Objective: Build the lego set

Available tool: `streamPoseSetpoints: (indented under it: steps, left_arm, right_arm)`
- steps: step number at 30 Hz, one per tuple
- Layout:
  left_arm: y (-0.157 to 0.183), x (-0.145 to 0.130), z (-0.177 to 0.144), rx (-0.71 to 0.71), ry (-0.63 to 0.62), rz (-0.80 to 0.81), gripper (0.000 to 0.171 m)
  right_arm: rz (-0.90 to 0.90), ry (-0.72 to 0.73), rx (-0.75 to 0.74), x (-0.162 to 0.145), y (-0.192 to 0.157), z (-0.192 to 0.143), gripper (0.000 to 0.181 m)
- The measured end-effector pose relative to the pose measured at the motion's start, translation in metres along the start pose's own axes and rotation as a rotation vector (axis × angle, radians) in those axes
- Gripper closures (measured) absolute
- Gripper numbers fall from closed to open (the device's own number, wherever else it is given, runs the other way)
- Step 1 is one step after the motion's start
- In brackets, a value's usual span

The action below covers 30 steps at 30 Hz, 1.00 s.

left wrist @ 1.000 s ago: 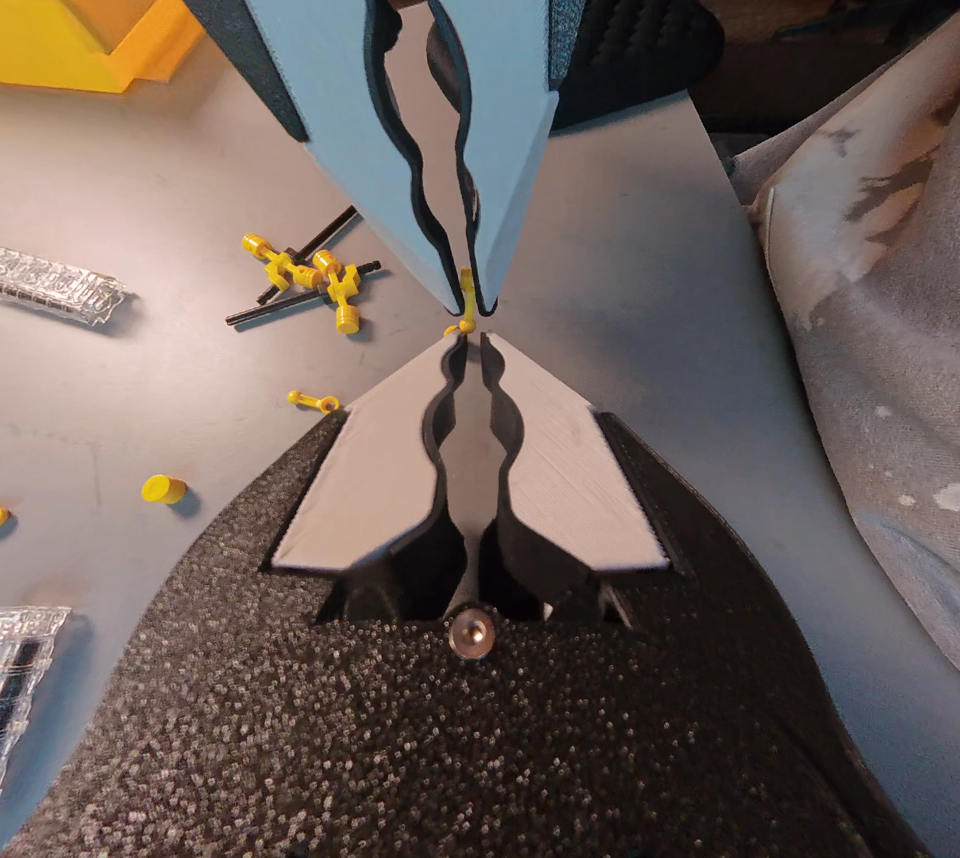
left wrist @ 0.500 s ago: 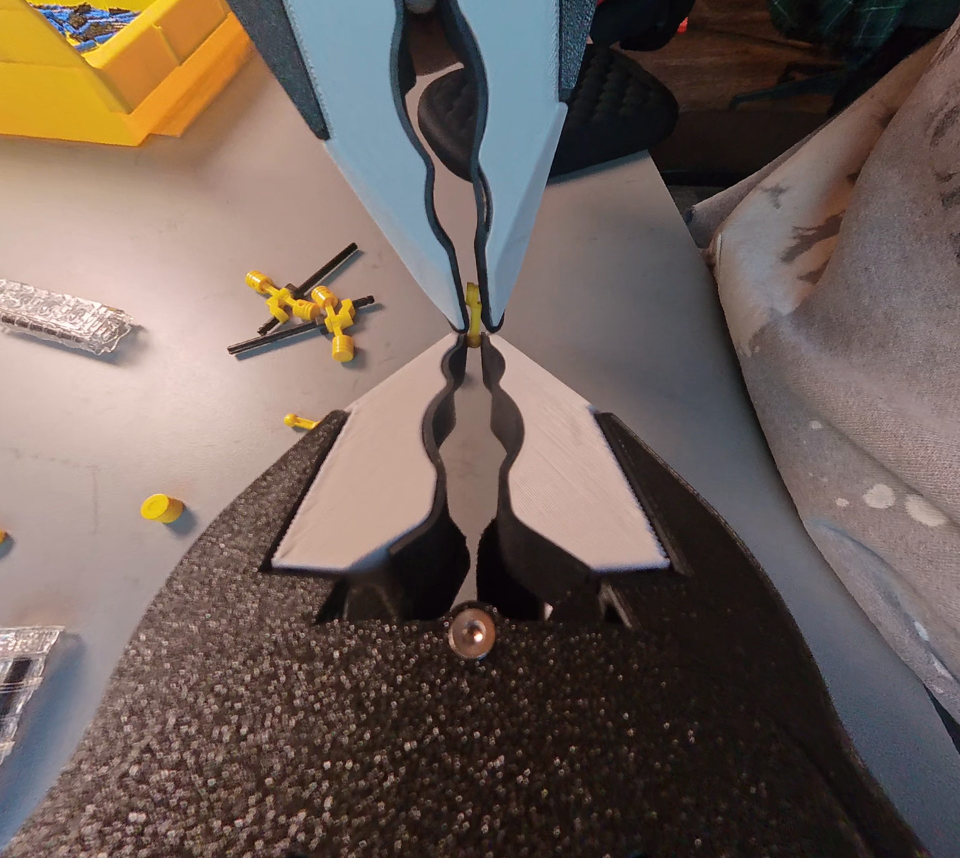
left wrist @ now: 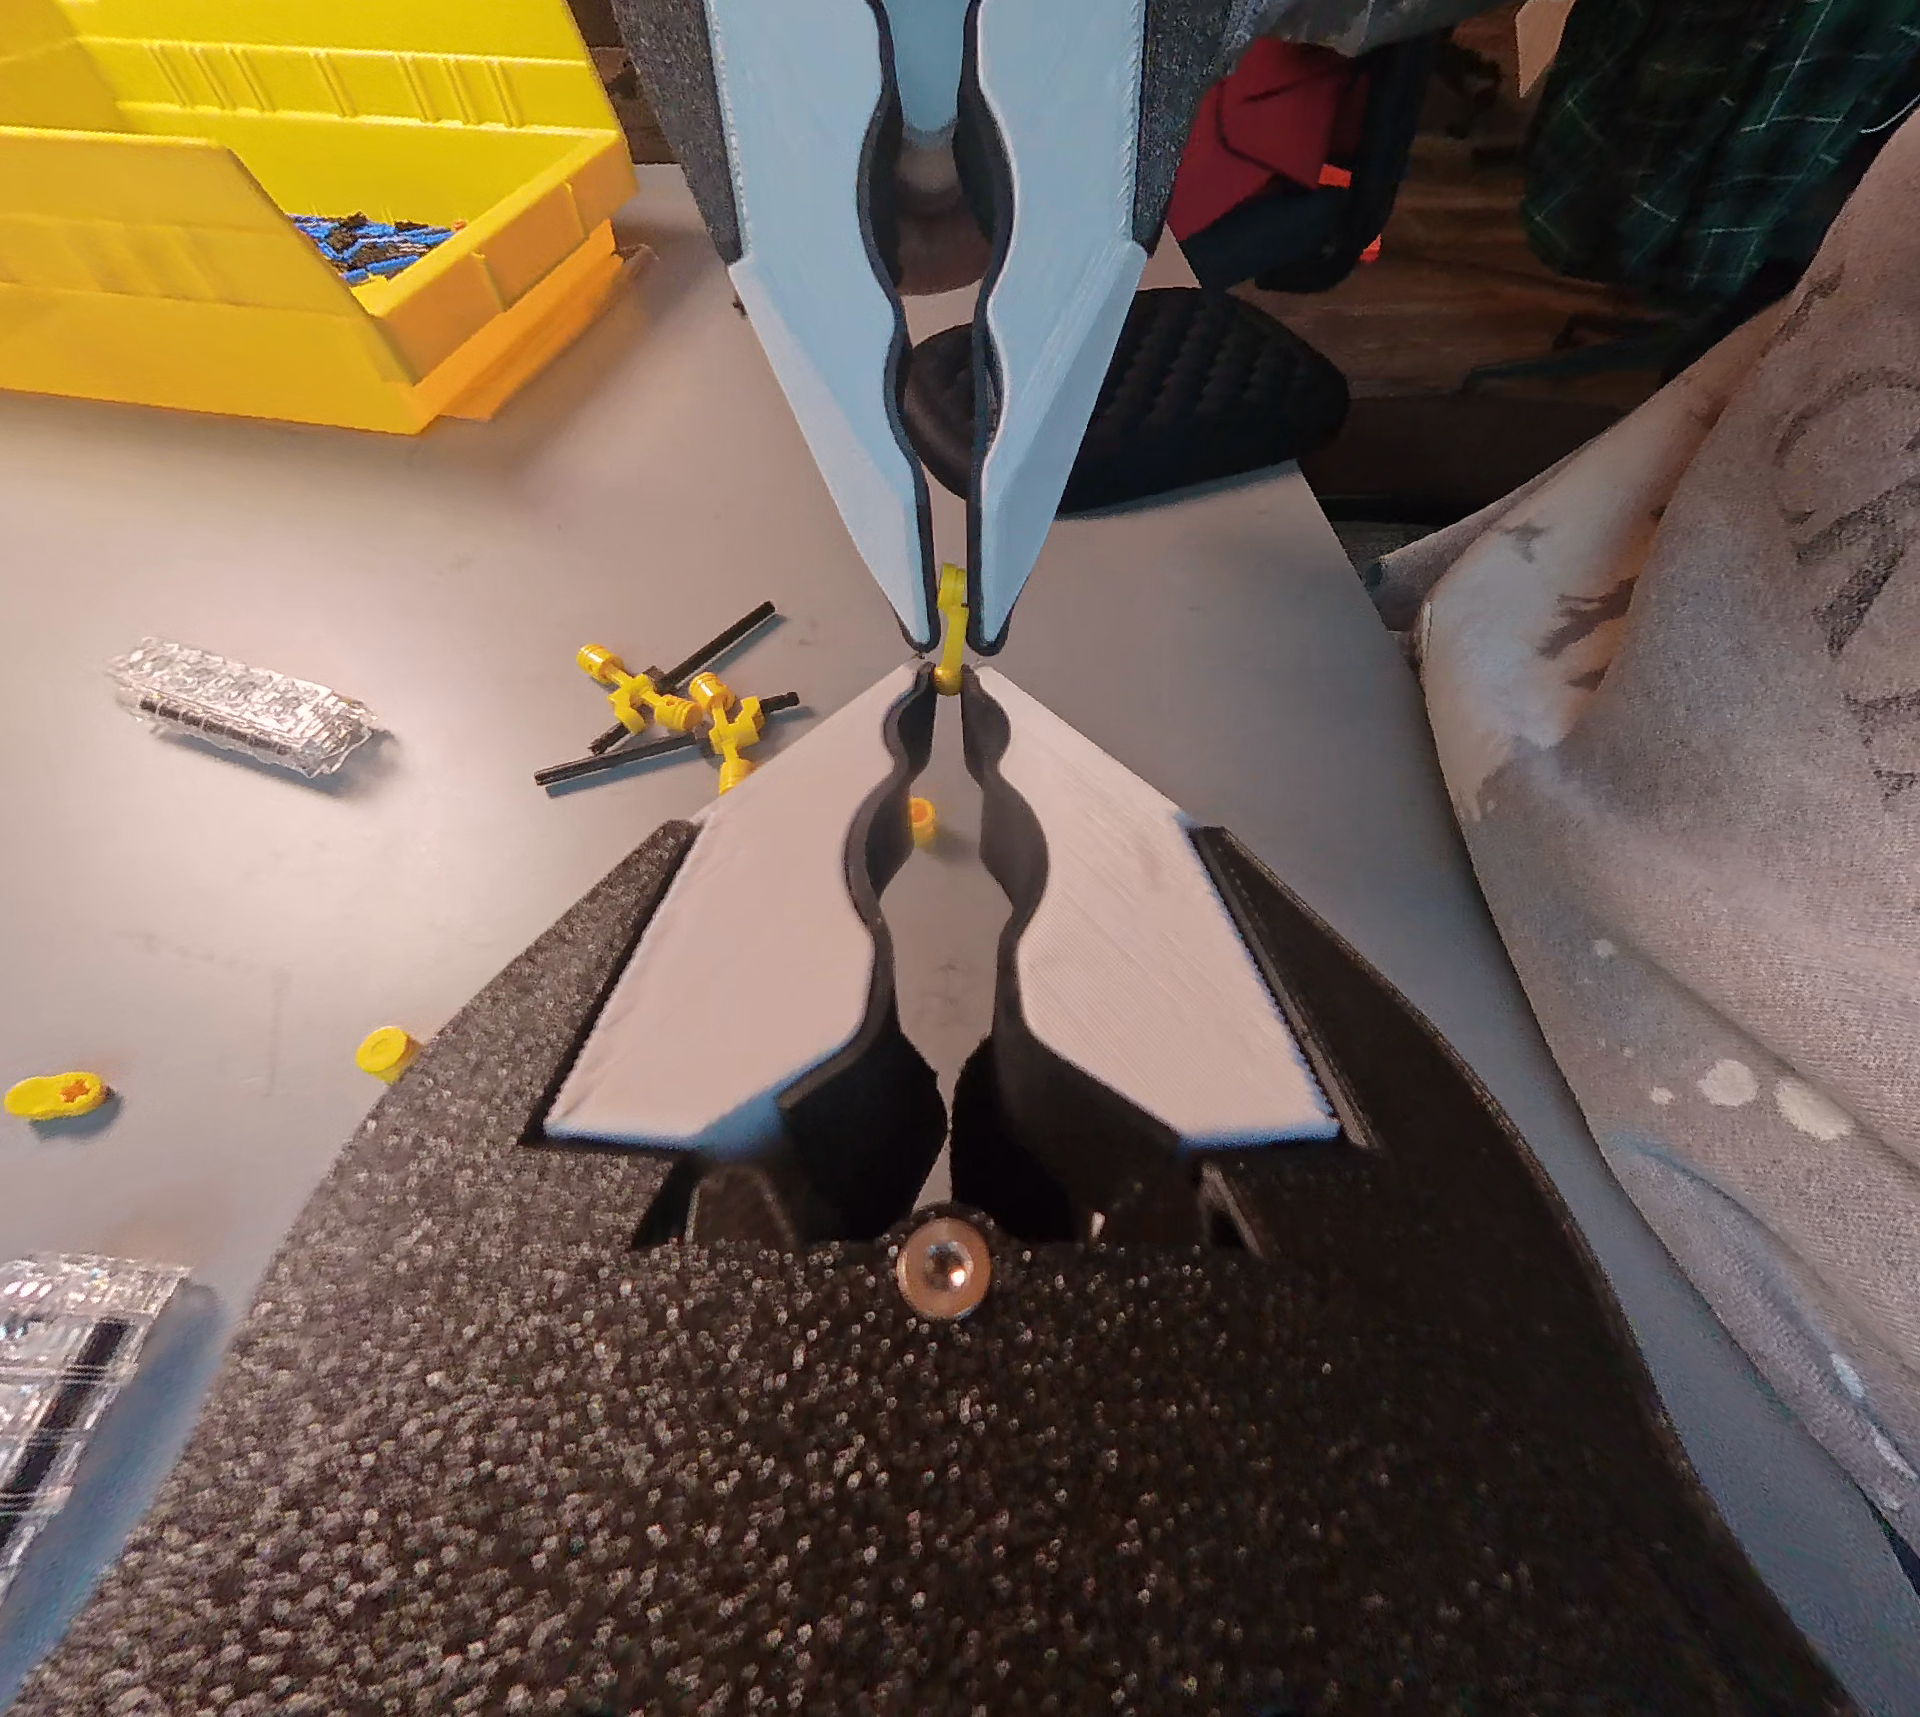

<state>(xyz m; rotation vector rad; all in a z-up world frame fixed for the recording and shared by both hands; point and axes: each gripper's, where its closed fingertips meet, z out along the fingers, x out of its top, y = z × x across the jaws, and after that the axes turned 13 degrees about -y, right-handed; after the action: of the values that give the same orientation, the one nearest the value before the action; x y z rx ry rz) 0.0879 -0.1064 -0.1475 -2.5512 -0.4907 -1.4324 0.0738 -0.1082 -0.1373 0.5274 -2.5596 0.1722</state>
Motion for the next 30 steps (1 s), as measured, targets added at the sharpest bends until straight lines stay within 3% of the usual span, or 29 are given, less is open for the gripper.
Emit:
streamPoseSetpoints:
  steps: [13, 19, 25, 30]
  left_arm:
    - [0.003, -0.013, 0.008, -0.038, -0.082, -0.028, 0.166]
    - [-0.007, -0.042, 0.017, -0.014, -0.247, -0.016, 0.156]
    - [-0.007, -0.051, 0.025, -0.006, -0.309, -0.012, 0.157]
    - [-0.005, -0.054, 0.034, -0.006, -0.347, 0.008, 0.157]
  right_arm:
    - [-0.082, -0.129, 0.000, -0.008, -0.003, 0.013, 0.177]
    - [-0.023, -0.312, 0.072, -0.037, 0.007, 0.036, 0.177]
    - [0.019, -0.445, 0.152, -0.050, 0.006, 0.050, 0.178]
    - [0.067, -0.470, 0.185, -0.054, 0.007, 0.053, 0.178]
